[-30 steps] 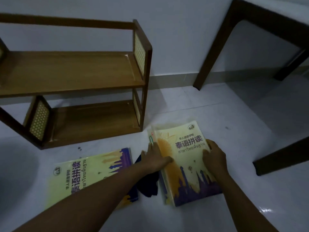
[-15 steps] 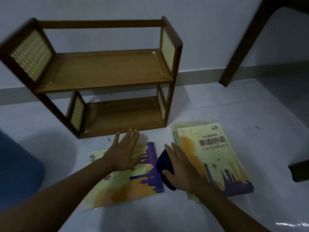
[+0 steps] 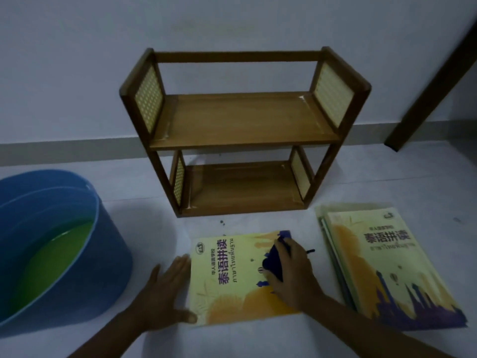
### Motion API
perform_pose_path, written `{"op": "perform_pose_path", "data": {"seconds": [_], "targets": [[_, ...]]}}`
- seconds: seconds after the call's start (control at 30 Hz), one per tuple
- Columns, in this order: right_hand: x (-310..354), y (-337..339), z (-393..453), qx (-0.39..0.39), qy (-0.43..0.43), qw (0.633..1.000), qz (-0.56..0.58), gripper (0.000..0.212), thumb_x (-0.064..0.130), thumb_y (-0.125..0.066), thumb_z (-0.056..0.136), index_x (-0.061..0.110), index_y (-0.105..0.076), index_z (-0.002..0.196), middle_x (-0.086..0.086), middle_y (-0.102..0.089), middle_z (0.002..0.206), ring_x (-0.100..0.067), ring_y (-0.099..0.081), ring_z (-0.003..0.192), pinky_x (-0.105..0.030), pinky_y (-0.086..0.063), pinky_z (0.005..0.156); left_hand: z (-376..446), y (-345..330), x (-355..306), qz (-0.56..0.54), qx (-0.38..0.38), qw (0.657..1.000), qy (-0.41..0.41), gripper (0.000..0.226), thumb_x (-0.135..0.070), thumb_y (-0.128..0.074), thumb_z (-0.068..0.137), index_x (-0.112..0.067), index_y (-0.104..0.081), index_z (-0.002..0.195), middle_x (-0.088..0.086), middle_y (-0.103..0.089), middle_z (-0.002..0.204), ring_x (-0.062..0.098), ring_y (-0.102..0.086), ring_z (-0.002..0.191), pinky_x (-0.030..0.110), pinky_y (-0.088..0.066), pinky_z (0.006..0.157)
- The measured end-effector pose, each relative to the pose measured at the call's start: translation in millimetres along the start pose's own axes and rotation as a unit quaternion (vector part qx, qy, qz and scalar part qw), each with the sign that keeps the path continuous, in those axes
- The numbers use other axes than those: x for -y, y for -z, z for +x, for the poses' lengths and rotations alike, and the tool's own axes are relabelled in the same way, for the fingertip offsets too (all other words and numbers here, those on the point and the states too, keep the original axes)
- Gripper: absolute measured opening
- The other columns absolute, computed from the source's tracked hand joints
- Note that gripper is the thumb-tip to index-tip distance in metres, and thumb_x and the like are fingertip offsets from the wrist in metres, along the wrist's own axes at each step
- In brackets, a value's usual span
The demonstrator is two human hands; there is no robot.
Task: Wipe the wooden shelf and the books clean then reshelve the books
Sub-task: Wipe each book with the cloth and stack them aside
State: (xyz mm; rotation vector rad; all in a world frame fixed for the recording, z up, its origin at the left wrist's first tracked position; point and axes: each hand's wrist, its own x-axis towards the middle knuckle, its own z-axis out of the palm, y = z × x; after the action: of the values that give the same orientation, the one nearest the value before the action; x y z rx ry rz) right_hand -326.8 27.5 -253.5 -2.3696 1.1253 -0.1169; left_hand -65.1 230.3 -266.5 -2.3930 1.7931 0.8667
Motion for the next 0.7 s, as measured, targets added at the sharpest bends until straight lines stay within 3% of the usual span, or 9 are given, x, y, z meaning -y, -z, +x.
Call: {"op": "perform_pose_path", "data": {"seconds": [0.07,0.17,0.23,0.3,0.37,0.43,0.53,0.63,0.7], "targets": [[16,-15,-11,0.010,0.031,0.999,-0.037,0.092,0.075,-0.042,0.076,0.019,-0.027,0.148,-0.003,-0.028,0.149,-0.025,-0.028,0.135,-0.040,-0.031,0.112,2,1,-1,0.007,-0.003,1.000,-0.011,0.134,-0.092,-0.047,0.060,-0.017,0.022,0.147,-0.004,0.030,0.151,0.017,0.023,0.145,0.046,0.014,0.114],[60,-34,-36,0.106,0.173,0.979,-0.036,0.081,0.051,-0.057,0.080,0.021,-0.024,0.147,-0.001,-0.026,0.148,-0.022,-0.028,0.135,-0.040,-0.026,0.114,4,7,-6,0.029,-0.012,0.999,-0.019,0.138,-0.088,-0.052,0.059,-0.012,0.030,0.141,0.000,0.035,0.149,0.017,0.029,0.141,0.044,0.017,0.113],[85,-35,-42,0.187,0.276,0.942,-0.038,0.074,0.036,-0.064,0.083,0.021,-0.026,0.146,-0.004,-0.029,0.148,-0.024,-0.029,0.134,-0.040,-0.024,0.113,6,10,-10,0.053,0.002,0.998,-0.021,0.137,-0.084,-0.054,0.061,-0.011,0.031,0.140,0.001,0.036,0.149,0.019,0.029,0.142,0.045,0.020,0.111],[87,-30,-27,0.198,0.320,0.925,-0.056,0.070,0.032,-0.064,0.084,0.027,-0.028,0.143,-0.004,-0.033,0.147,-0.024,-0.031,0.131,-0.040,-0.031,0.108,8,12,-14,0.068,0.015,0.998,-0.005,0.135,-0.080,-0.055,0.064,-0.008,0.031,0.139,0.002,0.036,0.148,0.019,0.029,0.141,0.046,0.020,0.111],[72,-31,-1,0.117,0.263,0.956,-0.058,0.067,0.037,-0.063,0.083,0.032,-0.032,0.141,-0.003,-0.039,0.143,-0.025,-0.038,0.127,-0.043,-0.037,0.106,8,16,-18,0.074,0.021,0.997,0.015,0.130,-0.077,-0.056,0.068,-0.007,0.030,0.136,0.003,0.035,0.147,0.019,0.030,0.139,0.047,0.021,0.110],[51,-25,34,0.028,0.104,0.994,-0.024,0.065,0.038,-0.064,0.084,0.032,-0.034,0.141,-0.004,-0.044,0.140,-0.026,-0.043,0.125,-0.045,-0.041,0.104,10,18,-24,0.077,0.024,0.996,0.030,0.127,-0.076,-0.056,0.070,-0.007,0.031,0.132,0.004,0.036,0.143,0.019,0.033,0.133,0.048,0.021,0.109],[45,-21,65,-0.034,-0.036,0.997,-0.054,0.062,0.033,-0.064,0.087,0.022,-0.034,0.140,-0.008,-0.046,0.136,-0.028,-0.043,0.124,-0.042,-0.043,0.101,12,24,-29,0.106,0.031,0.993,0.036,0.125,-0.076,-0.056,0.069,-0.010,0.032,0.130,0.006,0.036,0.139,0.019,0.033,0.130,0.049,0.021,0.108],[74,-49,37,-0.032,0.039,0.994,-0.094,0.075,0.023,-0.063,0.083,0.023,-0.021,0.145,-0.010,-0.033,0.142,-0.031,-0.036,0.127,-0.043,-0.040,0.102,17,23,-27,0.113,0.030,0.992,0.037,0.127,-0.080,-0.053,0.067,-0.011,0.031,0.131,0.006,0.035,0.141,0.019,0.033,0.130,0.049,0.021,0.108],[104,-62,8,0.076,0.184,0.978,-0.063,0.075,0.020,-0.061,0.085,0.021,-0.018,0.147,-0.010,-0.027,0.146,-0.031,-0.030,0.130,-0.044,-0.034,0.106,19,22,-26,0.129,0.032,0.991,0.032,0.134,-0.094,-0.040,0.054,-0.009,0.030,0.131,0.007,0.032,0.147,0.019,0.032,0.130,0.049,0.021,0.109]]}}
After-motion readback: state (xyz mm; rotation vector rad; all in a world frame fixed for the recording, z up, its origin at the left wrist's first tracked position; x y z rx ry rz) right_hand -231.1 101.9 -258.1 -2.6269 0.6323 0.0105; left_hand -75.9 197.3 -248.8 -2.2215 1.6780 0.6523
